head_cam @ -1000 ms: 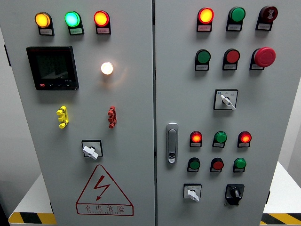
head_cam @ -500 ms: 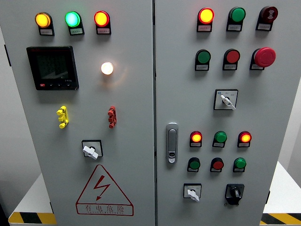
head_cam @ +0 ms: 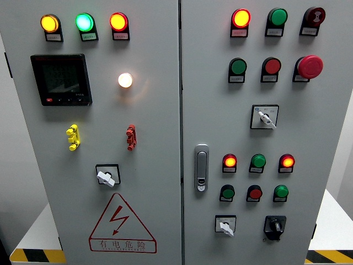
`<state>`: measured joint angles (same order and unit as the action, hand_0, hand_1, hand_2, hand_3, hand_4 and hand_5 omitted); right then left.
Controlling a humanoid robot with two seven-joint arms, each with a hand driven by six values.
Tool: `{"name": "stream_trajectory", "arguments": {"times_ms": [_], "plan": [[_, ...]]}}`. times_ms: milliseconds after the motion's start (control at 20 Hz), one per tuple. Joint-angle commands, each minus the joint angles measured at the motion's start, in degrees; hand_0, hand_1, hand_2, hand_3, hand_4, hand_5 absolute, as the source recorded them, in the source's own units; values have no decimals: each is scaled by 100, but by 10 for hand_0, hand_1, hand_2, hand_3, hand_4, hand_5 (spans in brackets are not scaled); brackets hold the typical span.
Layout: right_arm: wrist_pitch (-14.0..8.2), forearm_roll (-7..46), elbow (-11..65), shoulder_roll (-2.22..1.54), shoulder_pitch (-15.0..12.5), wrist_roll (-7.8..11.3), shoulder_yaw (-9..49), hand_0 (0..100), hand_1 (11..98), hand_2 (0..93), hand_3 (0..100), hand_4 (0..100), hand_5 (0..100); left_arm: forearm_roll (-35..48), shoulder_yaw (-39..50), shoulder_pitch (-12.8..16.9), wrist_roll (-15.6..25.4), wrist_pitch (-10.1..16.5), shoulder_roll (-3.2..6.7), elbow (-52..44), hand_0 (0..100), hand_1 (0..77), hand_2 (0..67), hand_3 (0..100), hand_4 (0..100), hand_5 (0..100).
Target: Trip black knob to open circuit
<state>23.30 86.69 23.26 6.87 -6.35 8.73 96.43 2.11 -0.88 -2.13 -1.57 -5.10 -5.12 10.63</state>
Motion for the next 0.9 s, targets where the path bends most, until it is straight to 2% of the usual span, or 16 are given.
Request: {"name": "stream_trajectory", "arguments": {"times_ms": [0,100,200,500,550,750,850], "plan": [[-1,-3,809,-10,-252,67,-19,856,394,12,293,214,338,0,0,2,-1,0,3,0,0,0,194,261,99,86],[-10,-29,1336,-19,-401,146,-19,854,402,10,316,235,355,0,0,-7,-1,0,3,0,0,0,194,261,99,86],[-27,-29,2020,-27,-629,356,-27,854,416,9,353,269,382,0,0,2,-1,0,-6,0,0,0,194,261,99,86],[-97,-64,4086,-45,-1008,366,-176,865,439,6,428,364,445,0,0,2,-1,0,3,0,0,0,194,261,99,86],[-176,-64,4385,-45,-1026,358,-220,866,440,5,434,373,450,0,0,2,-1,0,3,0,0,0,194,261,99,86],[-729,-64,5344,-54,-1070,340,-528,873,450,5,491,443,513,0,0,-7,-1,0,-6,0,0,0,194,261,99,86],[-757,-64,5626,-54,-1070,340,-537,880,457,3,515,481,547,0,0,2,-1,0,-6,0,0,0,194,261,99,86]]}}
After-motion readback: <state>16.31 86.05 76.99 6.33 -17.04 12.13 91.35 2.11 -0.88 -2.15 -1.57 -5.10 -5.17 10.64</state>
